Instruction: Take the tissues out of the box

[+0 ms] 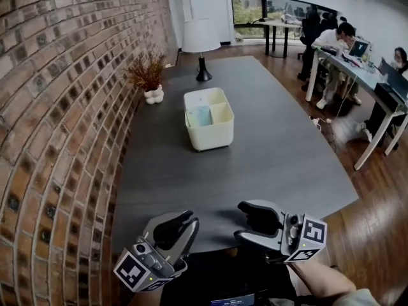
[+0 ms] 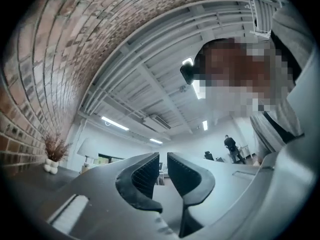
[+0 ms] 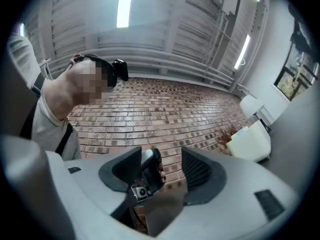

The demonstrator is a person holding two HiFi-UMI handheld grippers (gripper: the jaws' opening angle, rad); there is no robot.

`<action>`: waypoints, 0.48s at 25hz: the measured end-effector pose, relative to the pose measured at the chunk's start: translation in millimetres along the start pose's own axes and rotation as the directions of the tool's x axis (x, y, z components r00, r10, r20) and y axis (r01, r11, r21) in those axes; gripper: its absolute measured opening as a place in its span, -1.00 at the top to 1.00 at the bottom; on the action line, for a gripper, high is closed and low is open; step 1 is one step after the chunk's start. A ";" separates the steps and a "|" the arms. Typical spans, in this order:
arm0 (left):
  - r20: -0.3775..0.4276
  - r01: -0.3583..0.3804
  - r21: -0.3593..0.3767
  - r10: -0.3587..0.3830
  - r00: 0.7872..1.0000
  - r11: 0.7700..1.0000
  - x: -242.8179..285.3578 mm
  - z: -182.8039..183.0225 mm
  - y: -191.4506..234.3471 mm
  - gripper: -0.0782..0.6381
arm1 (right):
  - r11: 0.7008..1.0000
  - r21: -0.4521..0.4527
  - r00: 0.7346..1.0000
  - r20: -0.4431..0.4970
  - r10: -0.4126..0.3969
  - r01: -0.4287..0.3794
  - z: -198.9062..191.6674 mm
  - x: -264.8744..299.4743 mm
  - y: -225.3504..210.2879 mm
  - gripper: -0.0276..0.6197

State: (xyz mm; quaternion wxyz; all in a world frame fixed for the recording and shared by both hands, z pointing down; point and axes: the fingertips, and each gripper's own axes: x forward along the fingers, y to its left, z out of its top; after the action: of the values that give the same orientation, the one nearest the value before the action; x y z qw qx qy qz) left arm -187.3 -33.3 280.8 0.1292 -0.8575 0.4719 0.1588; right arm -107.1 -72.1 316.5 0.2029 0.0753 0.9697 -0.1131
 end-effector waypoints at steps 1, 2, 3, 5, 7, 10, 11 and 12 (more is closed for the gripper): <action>-0.014 0.010 0.015 -0.010 1.000 1.000 6.4 -0.2 3.5 0.67 | 1.000 0.006 1.000 0.007 0.000 0.000 0.6 -0.9 -0.2 0.09; -0.024 0.020 0.022 -0.020 1.000 1.000 13.4 -0.8 5.9 0.64 | 1.000 0.012 1.000 0.013 0.001 -0.001 1.3 -2.1 -0.5 0.09; -0.034 0.029 0.023 -0.028 0.999 0.999 20.2 -2.0 8.3 0.63 | 1.000 0.017 1.000 0.018 0.003 -0.003 2.1 -3.3 -0.5 0.09; -0.062 0.034 0.025 -0.032 0.998 0.999 31.3 -5.0 15.6 0.60 | 1.000 0.028 1.000 0.027 0.010 -0.010 3.9 -5.1 2.1 0.09; -0.109 0.029 0.043 -0.025 0.994 0.999 41.8 -4.9 26.3 0.55 | 0.999 0.044 0.999 0.038 0.019 -0.020 6.9 -6.9 8.8 0.09; -0.189 0.026 0.103 -0.006 0.982 0.994 64.1 1.5 50.6 0.36 | 0.997 0.066 0.998 0.049 0.027 -0.030 12.9 -11.5 16.2 0.09; -0.220 0.029 0.124 -0.001 0.976 0.992 73.5 3.4 61.9 0.21 | 0.997 0.070 0.998 0.053 0.025 -0.028 13.7 -13.0 15.9 0.09; -0.252 0.034 0.144 0.003 0.968 0.989 83.3 4.7 74.3 0.08 | 0.997 0.074 0.998 0.059 0.021 -0.026 14.2 -14.0 14.7 0.09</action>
State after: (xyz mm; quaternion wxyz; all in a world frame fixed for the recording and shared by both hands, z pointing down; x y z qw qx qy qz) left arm -209.2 -134.3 238.3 0.1325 -0.8625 0.4882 0.0127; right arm -86.2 -62.9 306.8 0.2293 0.0909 0.9576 -0.1491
